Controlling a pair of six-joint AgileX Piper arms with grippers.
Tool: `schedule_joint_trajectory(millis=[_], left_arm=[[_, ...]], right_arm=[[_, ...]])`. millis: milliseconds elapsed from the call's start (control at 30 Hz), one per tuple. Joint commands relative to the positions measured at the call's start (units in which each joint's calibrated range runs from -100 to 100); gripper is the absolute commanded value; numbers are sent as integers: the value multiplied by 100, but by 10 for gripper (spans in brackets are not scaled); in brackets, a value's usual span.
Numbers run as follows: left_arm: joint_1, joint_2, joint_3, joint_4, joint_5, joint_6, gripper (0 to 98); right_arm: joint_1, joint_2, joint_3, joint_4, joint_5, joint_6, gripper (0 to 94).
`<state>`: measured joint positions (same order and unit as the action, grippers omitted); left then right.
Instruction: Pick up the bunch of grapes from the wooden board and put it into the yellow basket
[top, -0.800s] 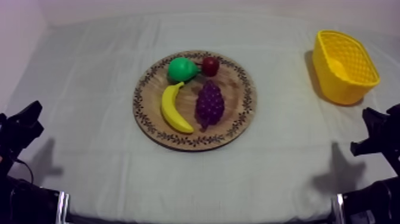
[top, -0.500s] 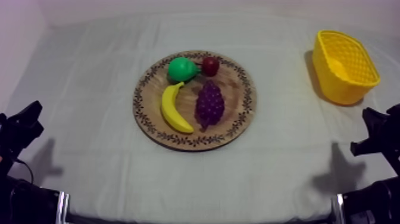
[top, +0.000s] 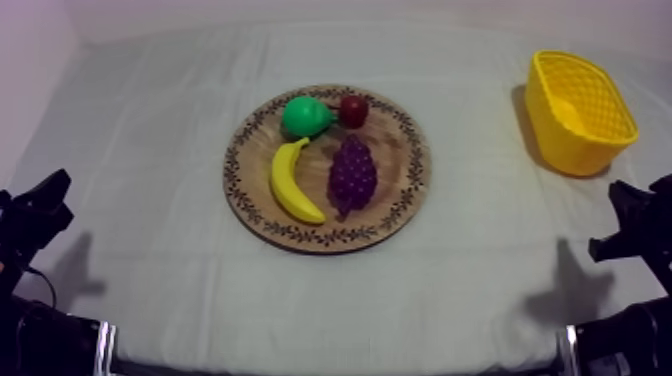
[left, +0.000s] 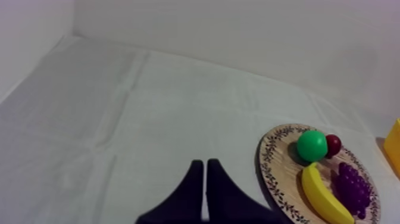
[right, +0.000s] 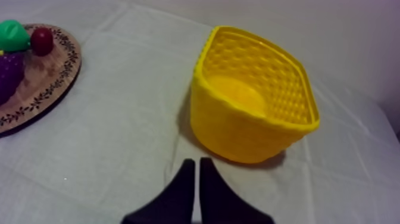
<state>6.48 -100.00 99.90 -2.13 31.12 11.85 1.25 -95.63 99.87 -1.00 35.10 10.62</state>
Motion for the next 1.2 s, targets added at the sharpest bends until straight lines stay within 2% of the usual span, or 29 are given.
schedule_joint_trajectory(millis=[0,567,1167], left_arm=[[-1,0,-1,0,0,0,1],[-1,0,-1,0,0,0,1],[-1,0,-1,0,0,0,1]], right_arm=[[-3,-4,2,0,-2,0,5],[-3,-4,2,0,-2,-5,5],[-63,61,-58,69,16,-186,4]])
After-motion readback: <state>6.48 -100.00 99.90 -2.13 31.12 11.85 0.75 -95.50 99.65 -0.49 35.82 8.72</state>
